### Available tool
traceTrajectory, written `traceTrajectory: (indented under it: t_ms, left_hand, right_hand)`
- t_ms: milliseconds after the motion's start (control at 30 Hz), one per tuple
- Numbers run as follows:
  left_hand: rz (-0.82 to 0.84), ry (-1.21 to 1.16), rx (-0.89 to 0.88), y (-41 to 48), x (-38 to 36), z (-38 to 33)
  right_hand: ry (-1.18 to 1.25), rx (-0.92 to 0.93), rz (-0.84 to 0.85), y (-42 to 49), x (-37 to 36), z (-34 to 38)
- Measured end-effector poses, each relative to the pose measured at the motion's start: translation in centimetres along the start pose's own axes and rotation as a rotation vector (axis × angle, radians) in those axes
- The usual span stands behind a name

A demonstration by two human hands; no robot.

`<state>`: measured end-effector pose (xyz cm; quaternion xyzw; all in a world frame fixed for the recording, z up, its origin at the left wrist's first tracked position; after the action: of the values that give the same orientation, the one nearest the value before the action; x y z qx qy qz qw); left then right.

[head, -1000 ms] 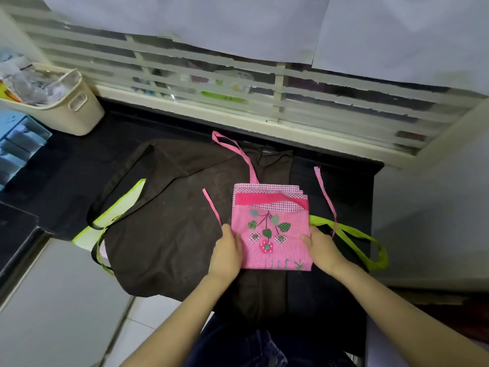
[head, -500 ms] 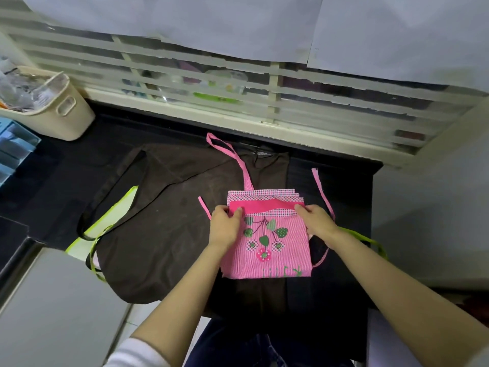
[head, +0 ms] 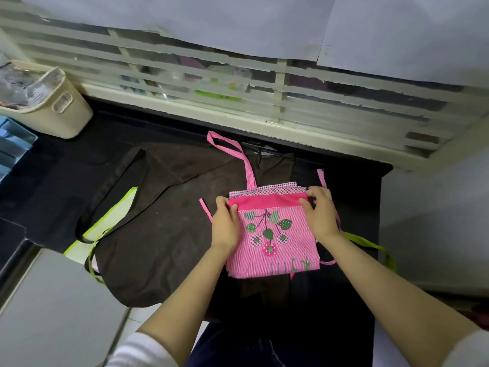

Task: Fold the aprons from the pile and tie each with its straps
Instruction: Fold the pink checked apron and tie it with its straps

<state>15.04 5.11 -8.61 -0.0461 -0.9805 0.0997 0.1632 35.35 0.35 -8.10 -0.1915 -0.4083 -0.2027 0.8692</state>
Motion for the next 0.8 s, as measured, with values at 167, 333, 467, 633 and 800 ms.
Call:
traceTrajectory:
  t_ms: [167, 333, 467, 633, 800]
  left_hand:
    - [-0.036, 0.016, -0.073, 0.7, -0.1, 0.5]
    - [-0.012, -0.075, -0.103, 1.1, -0.1, 0.7]
    - [0.03, -0.165, -0.166, 1.4, 0.2, 0.3]
    - [0.033, -0.21, -0.115, 1.7, -0.1, 0.1]
    - [-0.054, -0.117, 0.078, 2.2, -0.6, 0.8]
  right_hand:
    - [0.04, 0.041, 0.066, 0.8, 0.2, 0.4]
    - [0.063, 0.012, 0.113, 1.6, 0.0, 0.7]
    - [0.009, -0.007, 0.187, 2.1, -0.2, 0.6]
    - [-0.014, -0.037, 0.214, 2.8, -0.5, 0.3]
    - [-0.032, -0.124, 0.194, 3.6, -0.7, 0.4]
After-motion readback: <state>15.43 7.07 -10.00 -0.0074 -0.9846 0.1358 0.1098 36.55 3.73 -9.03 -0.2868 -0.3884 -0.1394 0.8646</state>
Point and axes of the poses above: each hand's wrist, its own y-axis towards the middle knuckle, its own x-axis out of the back of the hand, z = x × y, the point moved 1 cm from there along y, towards the middle knuckle, and after that the axes turned 14 degrees about -y, right-handed, at the moved point
